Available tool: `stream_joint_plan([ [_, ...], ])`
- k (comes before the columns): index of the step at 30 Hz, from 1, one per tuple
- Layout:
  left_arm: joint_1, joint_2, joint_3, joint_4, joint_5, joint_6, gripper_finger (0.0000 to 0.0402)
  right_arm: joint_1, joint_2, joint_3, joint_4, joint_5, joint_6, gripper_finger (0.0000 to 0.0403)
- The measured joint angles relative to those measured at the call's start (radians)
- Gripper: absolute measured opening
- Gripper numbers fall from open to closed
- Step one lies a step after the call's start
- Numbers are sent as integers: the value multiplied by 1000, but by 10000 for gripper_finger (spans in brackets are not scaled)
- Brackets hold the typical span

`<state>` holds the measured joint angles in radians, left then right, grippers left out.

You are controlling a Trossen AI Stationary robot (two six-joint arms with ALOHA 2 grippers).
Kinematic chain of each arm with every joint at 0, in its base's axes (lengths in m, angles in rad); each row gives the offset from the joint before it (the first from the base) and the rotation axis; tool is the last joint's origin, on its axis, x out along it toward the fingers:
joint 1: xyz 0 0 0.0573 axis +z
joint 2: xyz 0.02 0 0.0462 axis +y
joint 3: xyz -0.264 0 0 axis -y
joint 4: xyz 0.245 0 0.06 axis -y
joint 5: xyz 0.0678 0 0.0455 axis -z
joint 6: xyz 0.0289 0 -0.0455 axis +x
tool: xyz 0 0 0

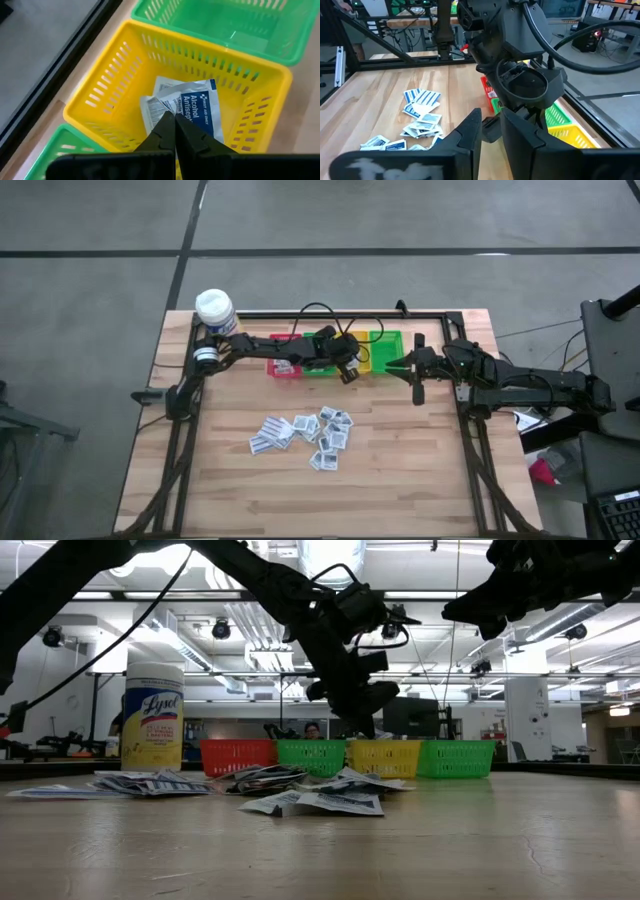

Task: Pick & Place First Aid Supplies
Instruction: Put the alcohol pad into the yellow bin

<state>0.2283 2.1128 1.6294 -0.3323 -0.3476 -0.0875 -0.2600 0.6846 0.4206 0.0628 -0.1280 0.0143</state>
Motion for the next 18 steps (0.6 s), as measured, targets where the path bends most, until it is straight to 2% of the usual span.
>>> stream_joint_plan([
  [12,2,0,-6,0,29,-2,3,0,0,0,0,0,4,83],
  [18,2,0,-19,2,31,-21,49,0,0,0,1,-1,5,86],
])
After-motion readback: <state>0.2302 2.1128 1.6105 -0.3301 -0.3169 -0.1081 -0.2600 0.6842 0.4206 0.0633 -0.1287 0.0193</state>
